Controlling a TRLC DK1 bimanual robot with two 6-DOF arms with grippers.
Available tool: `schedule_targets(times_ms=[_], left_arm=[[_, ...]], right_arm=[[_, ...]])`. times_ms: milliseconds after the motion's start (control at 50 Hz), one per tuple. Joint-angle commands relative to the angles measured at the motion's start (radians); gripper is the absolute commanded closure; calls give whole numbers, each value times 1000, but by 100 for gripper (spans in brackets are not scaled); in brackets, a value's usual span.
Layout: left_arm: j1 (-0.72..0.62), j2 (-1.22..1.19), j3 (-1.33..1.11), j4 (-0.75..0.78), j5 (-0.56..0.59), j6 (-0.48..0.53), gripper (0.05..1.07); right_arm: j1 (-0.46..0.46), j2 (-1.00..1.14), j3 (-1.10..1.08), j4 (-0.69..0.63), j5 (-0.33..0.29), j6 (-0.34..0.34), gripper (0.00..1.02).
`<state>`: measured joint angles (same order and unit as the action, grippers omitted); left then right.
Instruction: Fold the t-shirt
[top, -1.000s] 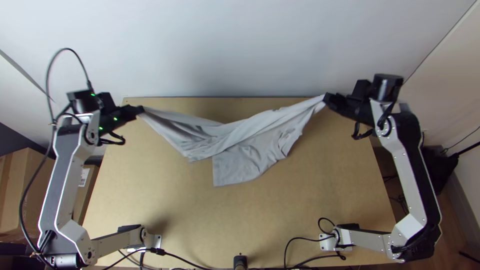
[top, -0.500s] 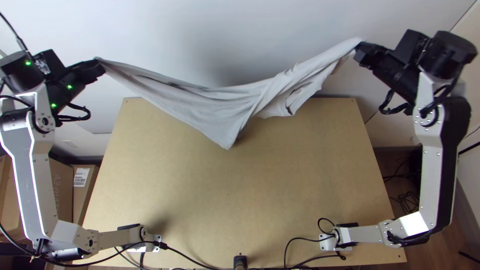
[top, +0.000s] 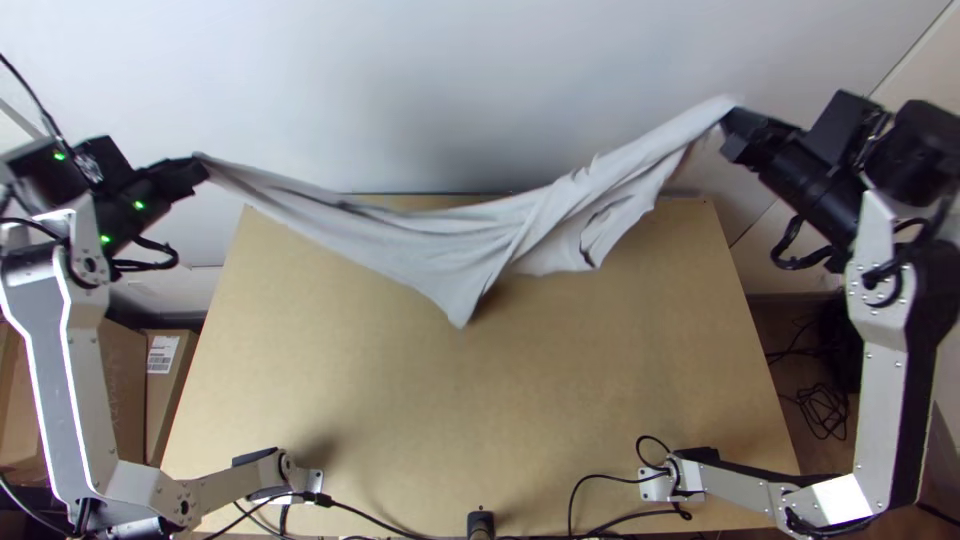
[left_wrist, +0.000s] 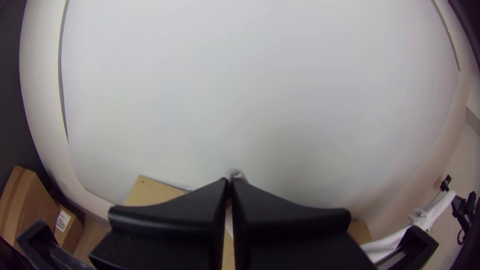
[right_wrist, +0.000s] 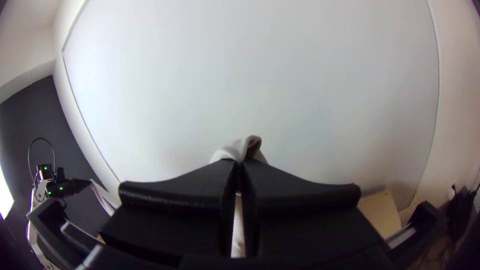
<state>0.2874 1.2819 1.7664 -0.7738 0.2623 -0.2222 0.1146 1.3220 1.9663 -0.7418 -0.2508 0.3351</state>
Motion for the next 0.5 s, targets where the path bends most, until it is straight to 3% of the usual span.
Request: schedule_targets(times_ms=[0,180,480], left_arm=[[6,-9,-177,105,11,4,105],[-54,96,-341,324,6,-26,105],[-188,493,-179,482,-80,-147,105]], right_arm=[[-21,-10,-159,45,8,1,100],[-26,-60,-449,202,8,18,100],[-72,2,-692,441,8,44,100]])
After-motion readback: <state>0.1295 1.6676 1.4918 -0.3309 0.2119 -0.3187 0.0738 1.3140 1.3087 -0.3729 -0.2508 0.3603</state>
